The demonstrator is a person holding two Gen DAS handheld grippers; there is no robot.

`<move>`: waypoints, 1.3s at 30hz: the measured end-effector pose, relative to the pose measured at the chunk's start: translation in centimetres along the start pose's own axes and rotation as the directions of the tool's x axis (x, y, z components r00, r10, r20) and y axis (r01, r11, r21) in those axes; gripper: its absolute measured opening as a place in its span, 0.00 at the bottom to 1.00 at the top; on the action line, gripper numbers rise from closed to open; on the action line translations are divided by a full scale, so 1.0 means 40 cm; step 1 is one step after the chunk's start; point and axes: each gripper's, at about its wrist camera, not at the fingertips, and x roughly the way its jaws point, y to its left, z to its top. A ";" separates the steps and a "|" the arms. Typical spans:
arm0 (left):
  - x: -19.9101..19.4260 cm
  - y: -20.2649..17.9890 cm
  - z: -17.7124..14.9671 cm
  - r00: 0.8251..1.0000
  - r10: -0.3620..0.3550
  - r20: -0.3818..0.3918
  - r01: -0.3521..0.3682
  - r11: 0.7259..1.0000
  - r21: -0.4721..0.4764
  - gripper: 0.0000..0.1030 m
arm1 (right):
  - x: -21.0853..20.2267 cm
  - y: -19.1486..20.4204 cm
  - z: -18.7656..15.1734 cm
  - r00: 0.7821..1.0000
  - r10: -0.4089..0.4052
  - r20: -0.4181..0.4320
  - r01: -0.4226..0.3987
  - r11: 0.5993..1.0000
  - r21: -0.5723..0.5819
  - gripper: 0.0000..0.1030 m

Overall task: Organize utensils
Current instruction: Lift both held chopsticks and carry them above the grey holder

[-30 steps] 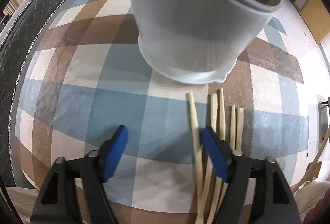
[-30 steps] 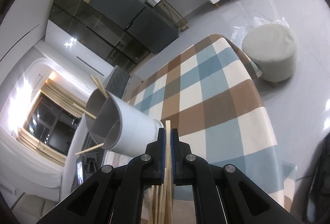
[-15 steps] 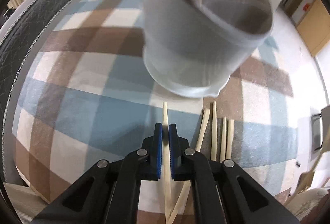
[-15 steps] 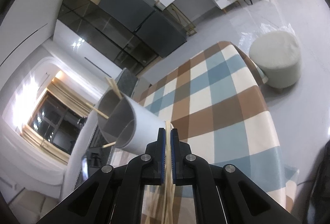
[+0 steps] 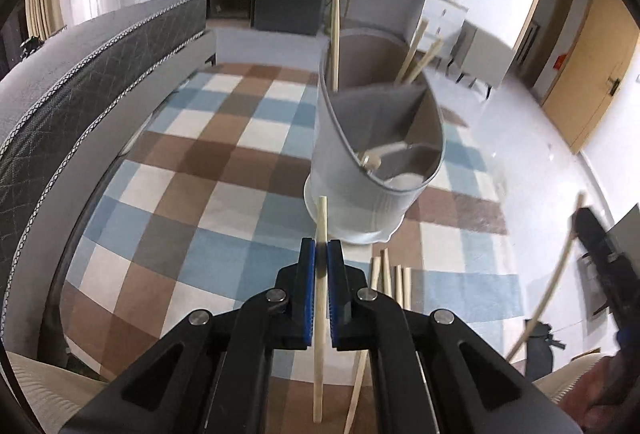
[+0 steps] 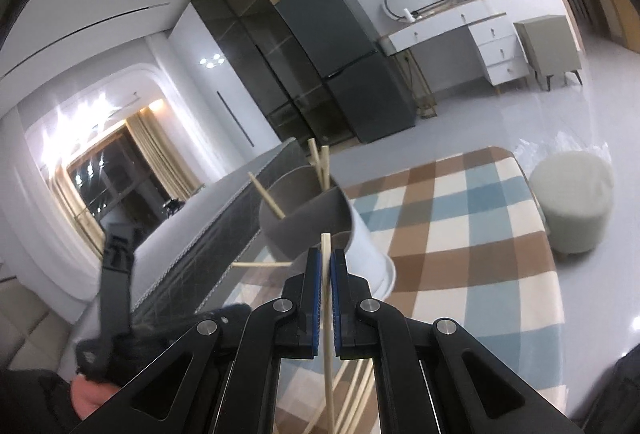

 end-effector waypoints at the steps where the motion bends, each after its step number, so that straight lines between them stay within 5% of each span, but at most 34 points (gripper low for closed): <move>1: -0.010 0.006 0.003 1.000 -0.010 0.012 0.010 1.000 -0.003 0.01 | -0.002 0.005 -0.003 1.000 -0.002 0.001 0.002 1.000 -0.006 0.04; 20: -0.087 -0.004 0.034 0.991 -0.135 -0.005 0.135 0.988 0.073 0.01 | -0.031 0.070 -0.018 0.998 -0.063 0.024 0.064 0.997 -0.050 0.04; 39: -0.237 -0.002 0.261 0.945 -0.302 0.122 0.304 0.953 0.003 0.01 | 0.042 0.183 0.234 0.989 0.018 0.146 0.009 0.984 -0.180 0.04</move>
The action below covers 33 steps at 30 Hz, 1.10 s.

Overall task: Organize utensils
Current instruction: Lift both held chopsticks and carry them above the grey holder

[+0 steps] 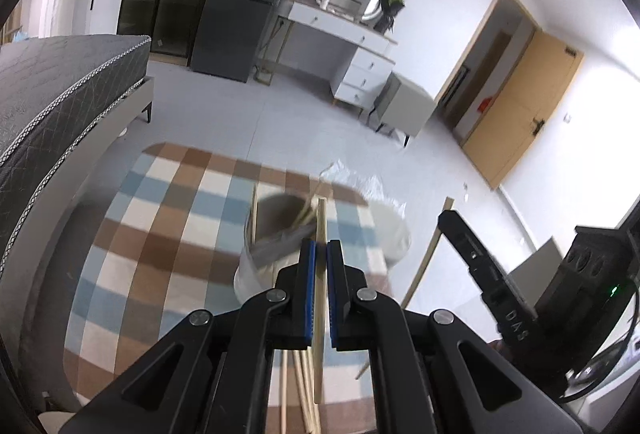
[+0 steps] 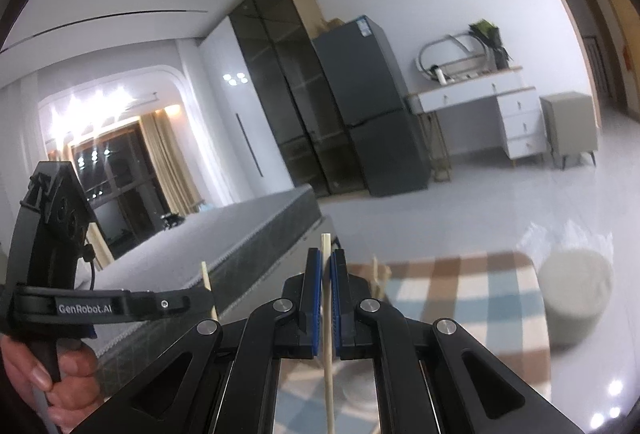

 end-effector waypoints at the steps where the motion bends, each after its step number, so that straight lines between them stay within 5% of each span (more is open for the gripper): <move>1: -0.003 0.001 0.016 1.000 0.001 0.014 -0.001 1.000 -0.004 0.01 | 0.013 0.005 0.017 1.000 0.007 0.006 -0.007 1.000 -0.012 0.04; 10: -0.004 0.047 0.153 0.990 -0.001 0.140 0.015 0.995 -0.098 0.01 | 0.133 0.045 0.141 0.996 0.075 0.053 -0.070 0.992 -0.106 0.04; 19: 0.050 0.116 0.211 0.968 0.055 0.245 -0.008 0.982 -0.188 0.01 | 0.260 0.066 0.159 0.994 0.086 0.071 -0.076 0.988 -0.132 0.04; 26: 0.104 0.116 0.229 0.950 0.099 0.298 -0.057 0.988 -0.147 0.01 | 0.318 0.047 0.110 0.997 0.029 0.072 -0.021 0.993 -0.116 0.04; 33: 0.157 0.106 0.208 0.958 0.061 0.280 -0.045 0.997 -0.063 0.01 | 0.344 0.007 0.082 0.997 -0.013 0.082 0.018 0.998 -0.063 0.04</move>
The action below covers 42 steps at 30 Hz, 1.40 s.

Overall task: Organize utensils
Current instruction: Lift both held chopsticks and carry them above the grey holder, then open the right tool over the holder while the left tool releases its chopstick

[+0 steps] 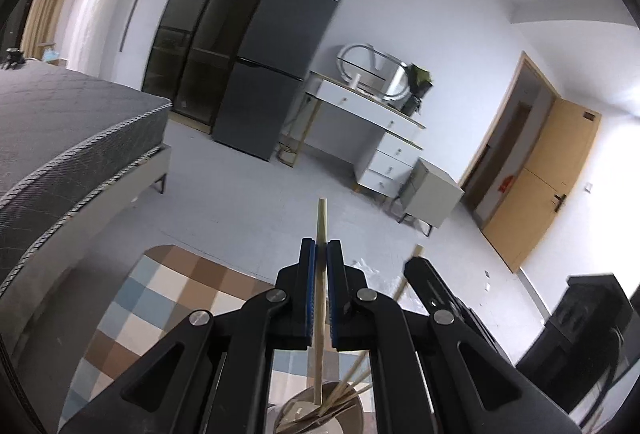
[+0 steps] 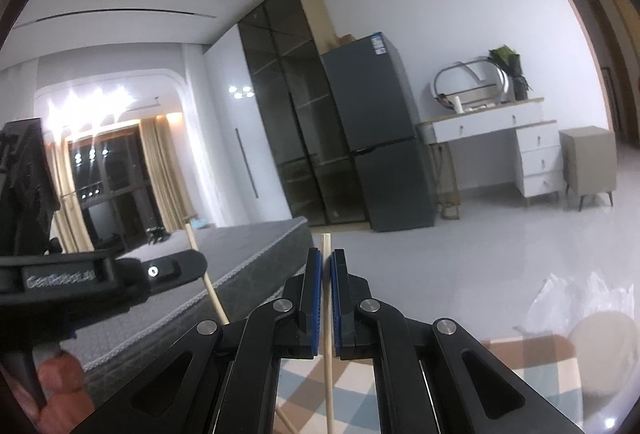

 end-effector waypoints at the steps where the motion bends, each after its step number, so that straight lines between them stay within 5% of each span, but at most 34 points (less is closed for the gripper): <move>1: 0.001 0.000 -0.003 1.000 0.002 -0.001 -0.002 1.000 0.005 0.01 | 0.001 -0.005 -0.004 1.000 -0.001 0.002 0.001 1.000 0.005 0.04; 26: -0.014 -0.043 -0.083 0.999 0.040 0.014 -0.042 0.981 0.191 0.01 | -0.052 -0.009 -0.055 0.997 -0.008 -0.079 0.008 1.000 -0.006 0.04; 33: -0.011 -0.007 -0.082 0.998 -0.017 -0.066 0.026 0.990 0.136 0.01 | -0.064 -0.026 -0.066 0.993 0.016 -0.116 -0.016 1.000 -0.001 0.04; 42: -0.032 -0.032 -0.084 0.982 -0.078 -0.173 0.111 0.976 0.187 0.01 | -0.078 -0.023 -0.080 0.984 0.055 -0.171 -0.054 0.998 0.011 0.07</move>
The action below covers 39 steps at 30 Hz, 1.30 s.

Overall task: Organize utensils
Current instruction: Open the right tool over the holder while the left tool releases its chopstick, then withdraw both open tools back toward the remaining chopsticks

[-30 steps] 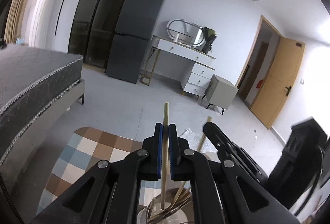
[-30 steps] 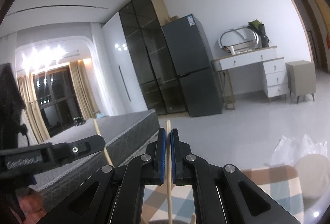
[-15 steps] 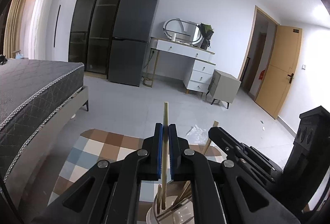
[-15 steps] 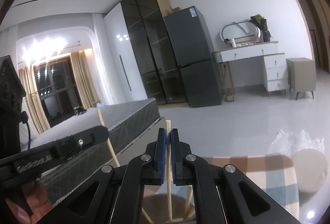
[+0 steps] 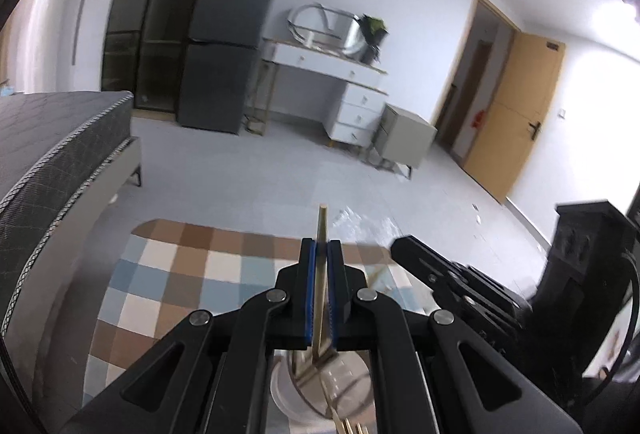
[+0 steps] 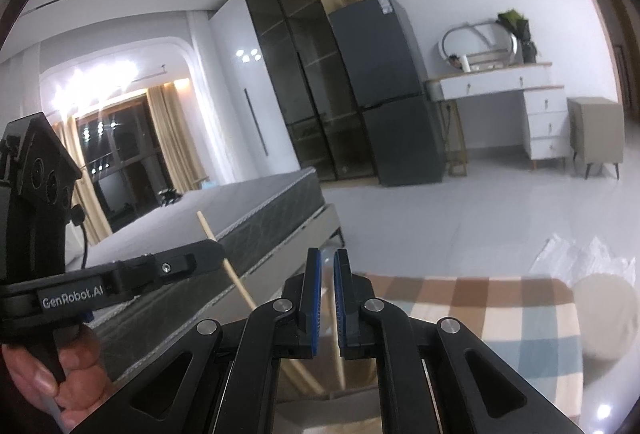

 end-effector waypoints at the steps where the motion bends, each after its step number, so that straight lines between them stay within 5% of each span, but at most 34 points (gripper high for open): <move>1: 0.001 -0.003 -0.007 1.000 -0.010 -0.015 0.010 1.000 0.002 0.01 | -0.001 0.002 0.002 1.000 0.001 -0.011 -0.001 1.000 0.001 0.07; 14: -0.078 -0.055 -0.002 0.998 0.001 -0.065 0.000 1.000 0.017 0.05 | -0.158 0.011 0.019 0.997 -0.071 0.037 0.070 0.997 0.019 0.22; 17: -0.048 -0.063 -0.006 0.992 -0.006 -0.124 0.011 0.999 0.033 0.19 | -0.198 0.015 0.012 0.995 -0.090 0.050 0.088 0.996 0.033 0.22; 21: -0.063 -0.072 -0.018 0.991 0.022 -0.128 -0.017 0.999 0.039 0.20 | -0.248 0.019 0.006 0.993 -0.105 0.058 0.102 0.994 0.046 0.23; 23: -0.090 -0.070 -0.026 0.993 0.041 -0.107 -0.039 0.999 0.022 0.38 | -0.268 0.023 0.003 0.991 -0.115 0.063 0.113 0.993 0.045 0.30; 29: -0.164 -0.063 -0.051 0.992 0.118 -0.051 -0.120 0.992 -0.038 0.61 | -0.320 0.018 -0.020 0.989 -0.139 0.054 0.134 0.988 0.081 0.40; 39: -0.247 -0.128 -0.104 0.983 0.181 -0.006 -0.182 0.983 -0.020 0.78 | -0.399 0.046 -0.041 0.985 -0.148 0.085 0.140 0.986 0.089 0.64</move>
